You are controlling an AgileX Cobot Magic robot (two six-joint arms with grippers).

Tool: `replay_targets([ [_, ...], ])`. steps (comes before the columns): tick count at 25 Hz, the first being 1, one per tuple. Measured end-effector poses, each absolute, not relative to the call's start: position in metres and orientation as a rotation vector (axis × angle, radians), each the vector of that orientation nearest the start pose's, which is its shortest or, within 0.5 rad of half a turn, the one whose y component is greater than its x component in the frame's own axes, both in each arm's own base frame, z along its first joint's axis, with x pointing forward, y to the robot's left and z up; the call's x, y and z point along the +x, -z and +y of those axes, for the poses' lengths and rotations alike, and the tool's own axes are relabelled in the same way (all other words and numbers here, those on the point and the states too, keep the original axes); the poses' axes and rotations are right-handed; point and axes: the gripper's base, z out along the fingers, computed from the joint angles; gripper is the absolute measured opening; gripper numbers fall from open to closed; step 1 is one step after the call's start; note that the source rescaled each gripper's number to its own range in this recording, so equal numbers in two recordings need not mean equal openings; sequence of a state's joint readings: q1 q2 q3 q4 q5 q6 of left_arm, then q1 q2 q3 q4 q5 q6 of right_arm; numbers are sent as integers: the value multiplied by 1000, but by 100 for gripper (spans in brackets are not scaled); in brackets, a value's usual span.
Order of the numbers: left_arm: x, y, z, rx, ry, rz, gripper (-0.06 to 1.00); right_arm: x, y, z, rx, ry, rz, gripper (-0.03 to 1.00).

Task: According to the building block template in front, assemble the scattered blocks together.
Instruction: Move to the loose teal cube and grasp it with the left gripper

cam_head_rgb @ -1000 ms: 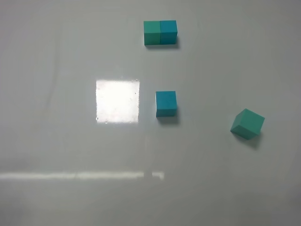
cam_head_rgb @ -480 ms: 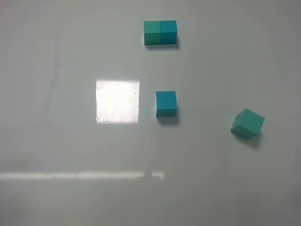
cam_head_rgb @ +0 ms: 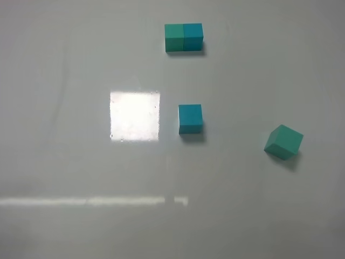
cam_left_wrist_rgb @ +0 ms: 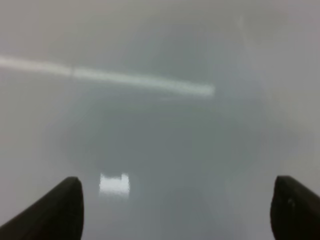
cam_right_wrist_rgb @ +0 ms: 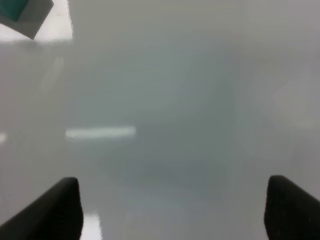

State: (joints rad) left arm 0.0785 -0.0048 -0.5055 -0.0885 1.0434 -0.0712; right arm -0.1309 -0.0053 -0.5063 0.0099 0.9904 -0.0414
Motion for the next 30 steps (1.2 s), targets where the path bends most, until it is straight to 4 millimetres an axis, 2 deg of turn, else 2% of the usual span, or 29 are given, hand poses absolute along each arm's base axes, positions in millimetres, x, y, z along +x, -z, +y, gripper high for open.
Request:
replay_targets([
  [15, -5, -280, -7, -142, 97, 2010, 69, -3, -285, 1, 79, 110, 1965, 83],
  [18, -7, -285, -9, -66, 69, 2001, 76, -3, -285, 1, 79, 112, 1967, 83],
  [20, -8, -299, -10, -26, 59, 2002, 88, -3, -285, 1, 77, 112, 1967, 83],
  [23, -2, -330, -10, 18, 47, 2046, 97, -3, -285, 1, 77, 112, 1967, 83],
  [26, 13, -368, -11, 66, 53, 2095, 99, -3, -285, 1, 77, 112, 1967, 83],
  [30, 52, -416, -16, 217, 99, 2149, 99, -3, -285, 1, 77, 112, 1967, 83],
])
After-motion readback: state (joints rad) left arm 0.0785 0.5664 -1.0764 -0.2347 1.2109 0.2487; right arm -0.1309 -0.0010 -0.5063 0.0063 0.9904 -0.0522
